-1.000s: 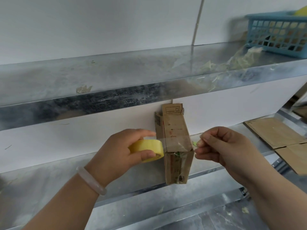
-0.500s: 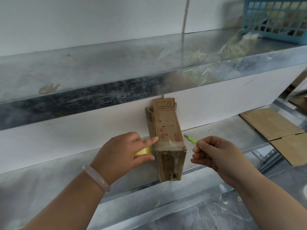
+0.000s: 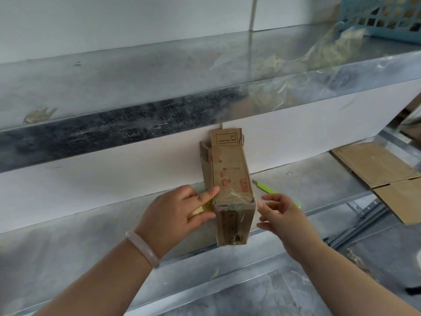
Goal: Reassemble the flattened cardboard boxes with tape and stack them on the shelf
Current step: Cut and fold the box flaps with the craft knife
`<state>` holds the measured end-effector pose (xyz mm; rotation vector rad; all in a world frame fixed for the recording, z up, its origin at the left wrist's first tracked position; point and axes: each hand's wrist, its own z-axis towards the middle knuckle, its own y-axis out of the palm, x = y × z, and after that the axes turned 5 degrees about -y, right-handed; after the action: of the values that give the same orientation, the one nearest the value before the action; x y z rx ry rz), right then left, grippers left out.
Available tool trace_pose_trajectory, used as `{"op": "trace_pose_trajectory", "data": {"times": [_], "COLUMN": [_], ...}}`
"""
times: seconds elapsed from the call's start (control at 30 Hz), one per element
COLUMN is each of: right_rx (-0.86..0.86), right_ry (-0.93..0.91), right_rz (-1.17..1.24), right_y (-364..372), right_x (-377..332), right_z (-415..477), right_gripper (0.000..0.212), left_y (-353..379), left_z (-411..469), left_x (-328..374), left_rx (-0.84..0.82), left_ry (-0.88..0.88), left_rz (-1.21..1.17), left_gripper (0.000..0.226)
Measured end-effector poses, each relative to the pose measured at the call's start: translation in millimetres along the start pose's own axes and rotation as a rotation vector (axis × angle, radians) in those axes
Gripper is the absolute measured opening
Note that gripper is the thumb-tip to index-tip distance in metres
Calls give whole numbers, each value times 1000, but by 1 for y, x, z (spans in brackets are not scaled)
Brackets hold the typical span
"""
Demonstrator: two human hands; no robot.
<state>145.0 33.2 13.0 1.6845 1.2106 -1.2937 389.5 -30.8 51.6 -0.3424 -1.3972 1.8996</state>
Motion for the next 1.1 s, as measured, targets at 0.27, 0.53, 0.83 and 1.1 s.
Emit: {"op": "trace_pose_trajectory", "data": {"times": [0.27, 0.53, 0.83, 1.1], "right_rx": [-87, -143, -98, -63], "right_ry": [-1093, -1364, -1324, -1262], "right_rz": [-634, -746, -694, -663], "right_y": [-3, -4, 0, 4], "right_x": [-15, -8, -5, -4], "right_z": [8, 19, 21, 15], "right_gripper": [36, 31, 29, 33], "left_y": [2, 0, 5, 6], "left_z": [3, 1, 8, 15], "left_x": [0, -3, 6, 6], "left_rx": [7, 12, 157, 157], "left_ry": [27, 16, 25, 179], "left_rz": [-6, -118, -86, -22], "left_gripper": [53, 59, 39, 28]}}
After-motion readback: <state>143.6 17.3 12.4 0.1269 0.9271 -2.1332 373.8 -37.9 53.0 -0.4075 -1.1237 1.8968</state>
